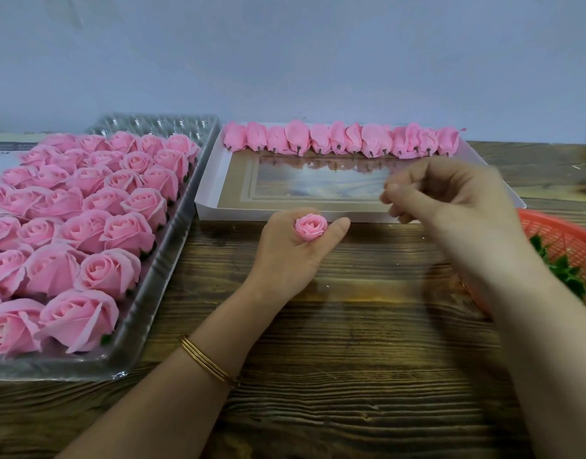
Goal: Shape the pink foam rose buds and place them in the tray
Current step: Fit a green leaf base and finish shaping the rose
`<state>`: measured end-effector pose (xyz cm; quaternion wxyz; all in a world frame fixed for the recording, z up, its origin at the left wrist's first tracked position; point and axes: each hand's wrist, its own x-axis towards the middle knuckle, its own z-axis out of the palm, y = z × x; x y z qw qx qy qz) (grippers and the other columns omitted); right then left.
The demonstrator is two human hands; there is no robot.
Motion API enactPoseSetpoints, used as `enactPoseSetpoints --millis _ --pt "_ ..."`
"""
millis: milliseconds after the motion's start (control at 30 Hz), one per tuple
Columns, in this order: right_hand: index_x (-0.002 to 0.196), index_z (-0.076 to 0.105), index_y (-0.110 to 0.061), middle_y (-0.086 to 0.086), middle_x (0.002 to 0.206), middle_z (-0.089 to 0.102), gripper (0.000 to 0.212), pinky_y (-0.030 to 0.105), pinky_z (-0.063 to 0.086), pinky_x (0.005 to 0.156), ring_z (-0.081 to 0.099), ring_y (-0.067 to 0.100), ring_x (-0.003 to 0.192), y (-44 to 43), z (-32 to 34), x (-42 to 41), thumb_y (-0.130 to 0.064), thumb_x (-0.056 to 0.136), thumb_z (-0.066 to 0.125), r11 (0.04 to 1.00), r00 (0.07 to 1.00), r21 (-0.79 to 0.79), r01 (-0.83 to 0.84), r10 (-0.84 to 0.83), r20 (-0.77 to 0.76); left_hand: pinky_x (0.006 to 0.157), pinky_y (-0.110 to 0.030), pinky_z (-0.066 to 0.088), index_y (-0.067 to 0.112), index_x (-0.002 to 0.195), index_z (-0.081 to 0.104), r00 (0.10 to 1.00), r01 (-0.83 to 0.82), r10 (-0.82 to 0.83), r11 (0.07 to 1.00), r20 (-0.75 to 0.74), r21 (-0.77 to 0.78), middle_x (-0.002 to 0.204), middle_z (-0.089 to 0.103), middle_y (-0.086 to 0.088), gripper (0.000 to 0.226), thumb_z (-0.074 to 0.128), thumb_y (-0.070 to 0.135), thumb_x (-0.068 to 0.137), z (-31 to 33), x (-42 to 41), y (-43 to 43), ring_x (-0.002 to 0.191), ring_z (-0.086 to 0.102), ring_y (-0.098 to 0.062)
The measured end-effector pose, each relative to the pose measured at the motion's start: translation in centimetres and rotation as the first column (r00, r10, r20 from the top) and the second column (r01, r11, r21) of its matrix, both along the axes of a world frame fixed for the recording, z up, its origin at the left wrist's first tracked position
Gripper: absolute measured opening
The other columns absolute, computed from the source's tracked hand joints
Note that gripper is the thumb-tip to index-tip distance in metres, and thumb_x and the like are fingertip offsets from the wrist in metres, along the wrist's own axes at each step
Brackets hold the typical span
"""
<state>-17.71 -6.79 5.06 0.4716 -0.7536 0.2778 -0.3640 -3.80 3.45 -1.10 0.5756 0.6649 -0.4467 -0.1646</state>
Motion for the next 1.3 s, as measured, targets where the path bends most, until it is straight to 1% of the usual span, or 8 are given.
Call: enactPoseSetpoints --millis 167,233,300,467,633,900,1167,1300 --pt "0.072 0.067 -0.017 0.0 0.067 0.068 0.017 0.019 0.05 0.062 0.06 0.009 0.06 -3.2 0.8 -3.3 -0.004 0.083 0.071 0.976 0.97 -0.153 0.157 -0.182 -0.161 0.058 -0.038 0.039 -0.014 0.066 0.049 0.999 -0.023 0.022 1.0 -0.033 -0.017 0.064 0.049 -0.031 0.048 0.067 0.024 0.089 0.0 0.1 0.1 0.061 0.044 -0.038" --pt "0.074 0.069 -0.021 -0.002 0.064 0.068 0.014 0.031 0.055 0.07 0.064 0.014 0.063 -4.8 0.6 -4.8 -0.011 0.081 0.074 0.948 0.922 -0.212 0.236 -0.287 -0.258 0.058 -0.04 0.039 -0.016 0.067 0.047 0.999 -0.027 0.026 0.999 -0.045 -0.022 0.066 0.048 -0.034 0.049 0.067 0.022 0.089 0.1 0.0 0.0 0.062 0.043 -0.04" --pt "0.075 0.069 -0.031 -0.006 0.064 0.068 0.017 0.04 0.056 0.069 0.066 0.018 0.067 -6.0 0.3 -6.1 -0.017 0.077 0.078 0.914 0.847 -0.28 0.295 -0.386 -0.365 0.057 -0.039 0.038 -0.016 0.066 0.047 0.999 -0.03 0.029 0.999 -0.043 -0.028 0.065 0.048 -0.034 0.049 0.068 0.021 0.089 0.1 0.0 0.0 0.062 0.043 -0.04" --pt "0.064 0.064 -0.029 -0.009 0.068 0.065 0.022 0.022 0.039 0.058 0.06 0.01 0.069 -7.1 -0.3 -7.3 -0.02 0.065 0.085 0.895 0.674 -0.325 0.305 -0.444 -0.591 0.057 -0.04 0.04 -0.015 0.064 0.048 0.999 -0.034 0.032 0.999 -0.043 -0.041 0.062 0.049 -0.032 0.047 0.068 0.02 0.089 0.0 0.1 0.0 0.06 0.044 -0.04" --pt "0.062 0.065 -0.03 0.0 0.076 0.069 0.027 0.026 0.042 0.054 0.063 0.022 0.07 -7.1 -0.3 -7.4 -0.024 0.06 0.09 0.926 0.528 -0.291 0.242 -0.377 -0.761 0.058 -0.043 0.041 -0.016 0.064 0.047 0.997 -0.055 0.053 0.997 -0.054 -0.046 0.062 0.047 -0.034 0.05 0.069 0.022 0.088 -0.1 0.1 -0.1 0.059 0.043 -0.042" --pt "0.06 0.068 -0.028 0.001 0.069 0.068 0.024 0.024 0.039 0.048 0.064 0.021 0.059 -6.6 -0.3 -6.8 -0.017 0.062 0.09 0.956 0.374 -0.239 0.173 -0.288 -0.882 0.059 -0.043 0.041 -0.016 0.065 0.048 0.996 -0.053 0.049 0.997 -0.075 -0.051 0.063 0.047 -0.034 0.049 0.069 0.022 0.088 -0.2 0.3 -0.1 0.059 0.043 -0.041" --pt "0.057 0.069 -0.02 0.004 0.051 0.062 0.023 0.024 0.037 0.049 0.06 0.023 0.059 -6.6 -0.8 -6.6 -0.005 0.067 0.083 0.936 0.369 -0.267 0.228 -0.337 -0.866 0.057 -0.038 0.04 -0.013 0.063 0.048 0.996 -0.059 0.056 0.997 -0.074 -0.041 0.061 0.048 -0.031 0.048 0.069 0.022 0.088 -0.3 0.3 -0.2 0.056 0.042 -0.036" --pt "0.051 0.067 -0.022 0.005 0.053 0.062 0.029 0.021 0.034 0.046 0.058 0.022 0.055 -6.7 -1.0 -6.6 -0.003 0.066 0.082 0.917 0.382 -0.303 0.258 -0.385 -0.84 0.06 -0.041 0.043 -0.014 0.065 0.049 0.995 -0.056 0.053 0.998 -0.08 -0.038 0.063 0.05 -0.031 0.047 0.069 0.023 0.088 -0.2 0.4 -0.1 0.06 0.045 -0.039"
